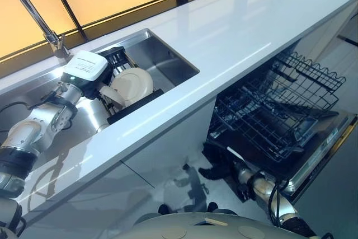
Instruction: Pick up plates and place into dishwasher.
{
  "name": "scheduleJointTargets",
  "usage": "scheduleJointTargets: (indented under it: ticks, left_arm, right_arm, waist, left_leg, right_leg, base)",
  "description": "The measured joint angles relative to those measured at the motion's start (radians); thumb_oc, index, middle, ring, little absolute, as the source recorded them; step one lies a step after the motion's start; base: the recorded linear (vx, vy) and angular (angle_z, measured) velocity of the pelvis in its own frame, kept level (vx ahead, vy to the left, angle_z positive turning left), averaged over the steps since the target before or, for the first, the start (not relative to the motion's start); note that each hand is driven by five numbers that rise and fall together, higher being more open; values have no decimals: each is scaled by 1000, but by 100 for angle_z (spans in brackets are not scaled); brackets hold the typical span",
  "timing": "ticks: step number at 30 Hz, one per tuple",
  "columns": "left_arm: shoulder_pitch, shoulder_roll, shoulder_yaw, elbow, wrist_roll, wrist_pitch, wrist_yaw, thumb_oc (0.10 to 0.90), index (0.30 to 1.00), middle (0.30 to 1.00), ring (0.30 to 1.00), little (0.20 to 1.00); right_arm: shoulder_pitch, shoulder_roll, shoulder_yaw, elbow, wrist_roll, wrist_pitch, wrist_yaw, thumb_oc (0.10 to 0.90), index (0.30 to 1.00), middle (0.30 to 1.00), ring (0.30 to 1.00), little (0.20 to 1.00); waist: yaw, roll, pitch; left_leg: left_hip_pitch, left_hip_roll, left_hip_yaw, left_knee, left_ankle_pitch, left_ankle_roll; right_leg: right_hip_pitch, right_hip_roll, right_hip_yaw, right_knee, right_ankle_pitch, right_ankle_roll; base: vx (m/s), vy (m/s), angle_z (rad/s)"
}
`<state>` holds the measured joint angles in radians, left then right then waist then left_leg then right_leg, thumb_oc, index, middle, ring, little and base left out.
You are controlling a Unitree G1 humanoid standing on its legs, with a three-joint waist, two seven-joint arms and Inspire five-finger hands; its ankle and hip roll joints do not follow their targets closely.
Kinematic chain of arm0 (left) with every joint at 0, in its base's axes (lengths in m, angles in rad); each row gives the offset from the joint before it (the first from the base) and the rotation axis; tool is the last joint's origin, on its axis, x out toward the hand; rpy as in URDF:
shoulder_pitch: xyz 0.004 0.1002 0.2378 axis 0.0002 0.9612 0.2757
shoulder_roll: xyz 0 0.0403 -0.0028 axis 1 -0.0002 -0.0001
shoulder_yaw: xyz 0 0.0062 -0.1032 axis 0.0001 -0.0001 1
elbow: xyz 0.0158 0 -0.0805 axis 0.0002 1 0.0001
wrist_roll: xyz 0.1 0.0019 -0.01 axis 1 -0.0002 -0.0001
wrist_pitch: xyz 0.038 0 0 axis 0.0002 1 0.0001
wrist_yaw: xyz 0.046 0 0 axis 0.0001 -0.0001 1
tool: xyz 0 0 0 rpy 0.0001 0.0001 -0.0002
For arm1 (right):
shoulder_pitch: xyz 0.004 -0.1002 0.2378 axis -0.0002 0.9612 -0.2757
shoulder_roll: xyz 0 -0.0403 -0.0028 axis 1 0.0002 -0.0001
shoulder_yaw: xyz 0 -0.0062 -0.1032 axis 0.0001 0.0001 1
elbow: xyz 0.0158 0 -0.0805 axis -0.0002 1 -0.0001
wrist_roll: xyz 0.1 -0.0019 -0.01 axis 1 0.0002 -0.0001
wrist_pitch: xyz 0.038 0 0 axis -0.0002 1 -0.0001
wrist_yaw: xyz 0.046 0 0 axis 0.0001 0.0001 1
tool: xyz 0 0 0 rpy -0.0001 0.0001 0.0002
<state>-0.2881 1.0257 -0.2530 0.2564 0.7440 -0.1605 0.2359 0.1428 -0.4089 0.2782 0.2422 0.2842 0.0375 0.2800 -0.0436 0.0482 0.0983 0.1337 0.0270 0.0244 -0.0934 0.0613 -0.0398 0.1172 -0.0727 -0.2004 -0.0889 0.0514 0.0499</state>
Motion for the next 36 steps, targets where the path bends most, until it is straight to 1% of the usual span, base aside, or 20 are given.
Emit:
scheduleJointTargets:
  ticks: [1,3,5,7,9,10,13,17,19,21,22,24,26,28,30,32,34,35,36]
  left_arm:
    - [24,0,30,-5,0,-2,32,100,300,300,300,200]
    - [38,0,52,-12,0,-3,56,100,300,300,300,200]
    - [59,0,84,-29,-4,-5,88,100,300,300,300,200]
    - [91,0,136,-64,-19,-10,109,100,300,300,300,200]
    - [132,0,203,-127,-39,-12,133,100,300,300,300,200]
    - [135,0,212,-138,-44,-12,136,100,300,300,300,200]
    - [151,0,291,-221,-95,-11,170,100,300,300,300,200]
    - [151,0,371,-331,-179,6,180,100,300,300,300,200]
    - [149,0,382,-372,-204,10,188,100,300,300,300,200]
    - [149,0,383,-412,-230,9,191,100,300,300,300,200]
    - [149,0,383,-424,-246,9,191,100,300,300,300,200]
    - [147,-1,383,-443,-300,7,179,100,300,300,300,200]
    - [135,-5,381,-449,-375,5,136,100,300,300,300,200]
    - [104,-34,375,-450,-442,6,79,100,300,300,300,200]
    - [81,-62,363,-450,-491,7,37,100,300,300,300,200]
    - [36,-110,319,-452,-559,23,-17,100,300,300,300,200]
    - [1,-124,258,-458,-609,34,-64,100,300,300,300,200]
    - [-5,-125,248,-460,-615,35,-73,100,300,300,300,200]
    - [-17,-138,222,-475,-635,50,-92,100,300,300,300,200]
  right_arm:
    - [-1,-1,-18,-70,60,17,3,800,900,900,900,900]
    - [-3,0,-39,-122,105,21,-3,800,900,900,900,900]
    - [-7,0,-76,-180,144,23,-42,800,900,900,900,900]
    - [-17,0,-116,-218,161,24,-109,800,900,900,900,900]
    - [-21,2,-168,-239,158,14,-208,800,900,900,900,900]
    - [-21,2,-178,-239,157,12,-226,800,900,900,900,900]
    - [-19,3,-247,-241,120,6,-352,800,900,900,900,900]
    - [-19,3,-292,-241,118,-33,-489,800,900,900,900,900]
    - [-20,3,-307,-242,117,-57,-539,800,900,900,900,900]
    - [-23,1,-318,-251,104,-100,-601,800,900,900,900,900]
    - [-24,-3,-326,-268,89,-110,-613,800,900,900,900,900]
    - [-32,-26,-332,-321,67,-144,-615,800,900,900,900,900]
    - [-55,-76,-330,-381,37,-172,-578,800,900,900,900,900]
    - [-107,-122,-316,-431,-1,-198,-541,800,900,900,900,900]
    - [-154,-143,-302,-451,-30,-210,-503,800,900,900,900,900]
    - [-237,-174,-255,-458,-68,-211,-455,800,900,900,900,900]
    - [-312,-200,-191,-468,-124,-211,-408,800,900,900,900,900]
    - [-324,-205,-179,-470,-134,-210,-398,800,900,900,900,900]
    - [-354,-219,-137,-482,-176,-204,-373,800,900,900,900,900]
  waist:
    - [-4,-1,1]
    - [-4,-2,1]
    - [-3,-2,2]
    - [-2,-3,2]
    - [2,-3,2]
    - [4,-3,2]
    - [6,-3,2]
    - [5,-3,2]
    - [5,-3,2]
    - [7,-2,2]
    - [8,-2,2]
    - [9,-2,2]
    - [12,-1,1]
    - [11,-1,1]
    - [12,-1,1]
    - [17,0,0]
    - [20,0,0]
    - [21,0,0]
    - [22,0,0]
  left_leg:
    - [-2,0,1,0,0,0]
    - [-3,0,2,0,0,0]
    - [-3,0,4,0,-1,0]
    - [-3,0,13,0,-3,1]
    - [0,0,23,0,-7,3]
    - [1,0,24,0,-8,3]
    - [0,-1,27,0,-10,3]
    - [1,0,27,2,-12,3]
    - [1,0,27,2,-12,3]
    - [2,0,28,1,-13,3]
    - [2,0,30,3,-13,3]
    - [5,2,38,0,-15,1]
    - [8,3,47,3,-16,1]
    - [10,4,49,1,-16,0]
    - [10,5,49,4,-16,0]
    - [10,6,49,5,-16,-1]
    - [9,6,49,5,-16,-1]
    - [9,6,49,5,-16,-1]
    - [7,5,49,5,-16,-1]
  right_leg:
    - [-3,0,1,0,0,-1]
    - [-5,0,3,0,1,-2]
    - [-6,0,5,0,3,-4]
    - [-8,0,11,0,3,-4]
    - [-9,0,21,0,4,-4]
    - [-9,0,23,0,4,-4]
    - [-11,0,26,0,4,-3]
    - [-11,1,27,0,4,-4]
    - [-11,0,28,0,4,-4]
    - [-11,1,28,0,4,-4]
    - [-12,1,30,0,3,-3]
    - [-12,3,38,0,3,-2]
    - [-14,5,48,0,5,-3]
    - [-15,6,52,0,7,-5]
    - [-15,8,53,0,8,-7]
    - [-15,9,53,0,9,-8]
    - [-18,10,54,0,9,-9]
    - [-18,10,54,0,9,-9]
    - [-19,9,53,0,9,-9]
  base:
    - [0,0,0]
    - [0,0,0]
    - [0,7,-2]
    - [0,16,-7]
    - [-1,13,-12]
    - [3,6,-10]
    - [5,0,-3]
    - [0,0,0]
    - [0,0,0]
    - [0,0,0]
    - [-4,-20,-6]
    - [-10,-19,-12]
    - [-16,-24,-14]
    - [-36,-22,-7]
    - [-29,-10,-2]
    - [-30,-12,0]
    - [0,0,0]
    - [0,0,0]
    - [0,0,0]
